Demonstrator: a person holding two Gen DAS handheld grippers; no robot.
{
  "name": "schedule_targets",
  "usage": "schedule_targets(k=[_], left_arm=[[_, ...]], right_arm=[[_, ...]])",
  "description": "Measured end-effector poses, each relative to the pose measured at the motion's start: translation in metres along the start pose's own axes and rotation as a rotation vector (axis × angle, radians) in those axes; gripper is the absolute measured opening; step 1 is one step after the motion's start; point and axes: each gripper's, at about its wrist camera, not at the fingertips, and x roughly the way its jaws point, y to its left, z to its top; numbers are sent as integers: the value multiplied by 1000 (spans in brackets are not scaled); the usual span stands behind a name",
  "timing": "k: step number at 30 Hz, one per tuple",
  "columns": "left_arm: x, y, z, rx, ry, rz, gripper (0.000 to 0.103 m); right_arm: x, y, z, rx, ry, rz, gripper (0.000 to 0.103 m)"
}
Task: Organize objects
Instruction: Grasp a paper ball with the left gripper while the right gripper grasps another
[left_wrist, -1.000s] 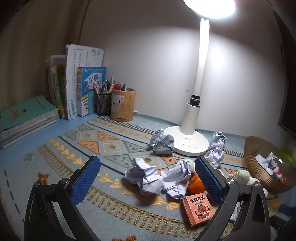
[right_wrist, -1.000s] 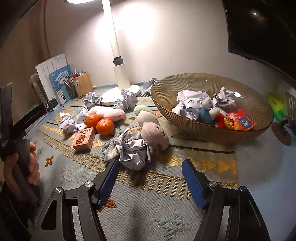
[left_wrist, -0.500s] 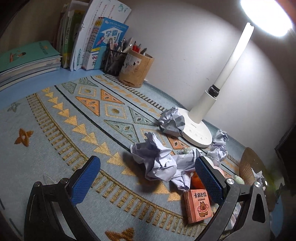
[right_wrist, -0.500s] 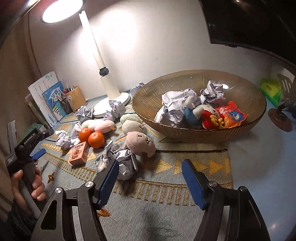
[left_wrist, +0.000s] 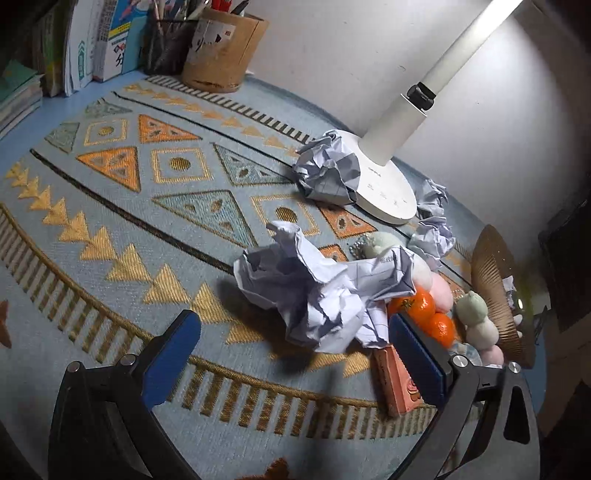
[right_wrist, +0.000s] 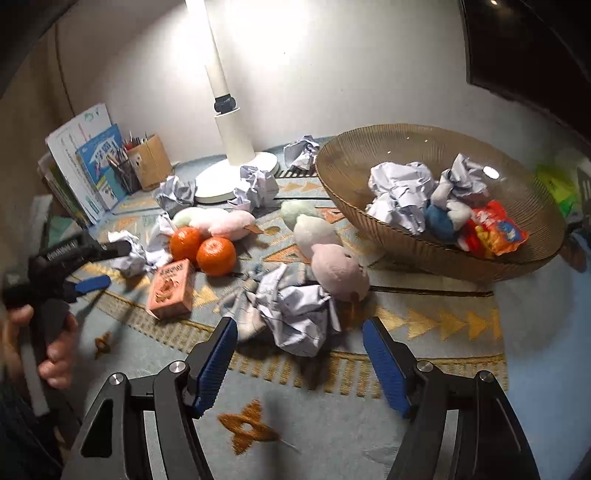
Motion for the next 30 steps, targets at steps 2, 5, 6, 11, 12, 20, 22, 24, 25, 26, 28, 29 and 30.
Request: schedule_targets(k=[2, 5, 6, 11, 12, 20, 22, 24, 25, 26, 28, 29, 30], left_arm=[[2, -8, 1, 66, -50, 47, 102], [8, -14, 0, 103, -48, 4, 101], [9, -12, -1, 84, -44, -5, 98], [10, -14, 3, 115, -50, 1, 53], [9, -15, 2, 131, -25, -44, 40], [-55, -29, -49, 167, -56, -160, 40], [-61, -39, -69, 206, -40, -192, 40], [-59, -53, -87, 275, -32, -176, 40], [-57, -59, -93, 310, -28, -175, 40], [-56, -65, -98, 345, -35, -189, 40], [-56, -77, -102, 444, -48, -228, 42], [-56, -83, -103, 488, -51, -222, 42], [-56, -86, -104, 513, -60, -212, 44]], right_arm=[[12, -3, 5, 47, 36, -5, 69], [23, -2, 6, 85, 67, -5, 68], [24, -4, 6, 108, 60, -3, 67], [31, -11, 6, 169, 53, 1, 48], [27, -9, 5, 163, 51, -14, 48], [-49, 13, -25, 104, -67, 50, 49], [-40, 15, -37, 100, -28, 71, 49], [-28, 21, -46, 65, -15, 69, 49], [-24, 25, -50, 33, -20, 57, 49], [-19, 29, -52, 8, -17, 24, 50], [-12, 34, -52, -16, 12, -9, 51], [-12, 34, -54, -28, 12, 2, 54], [-11, 35, -55, -35, 15, 7, 64]])
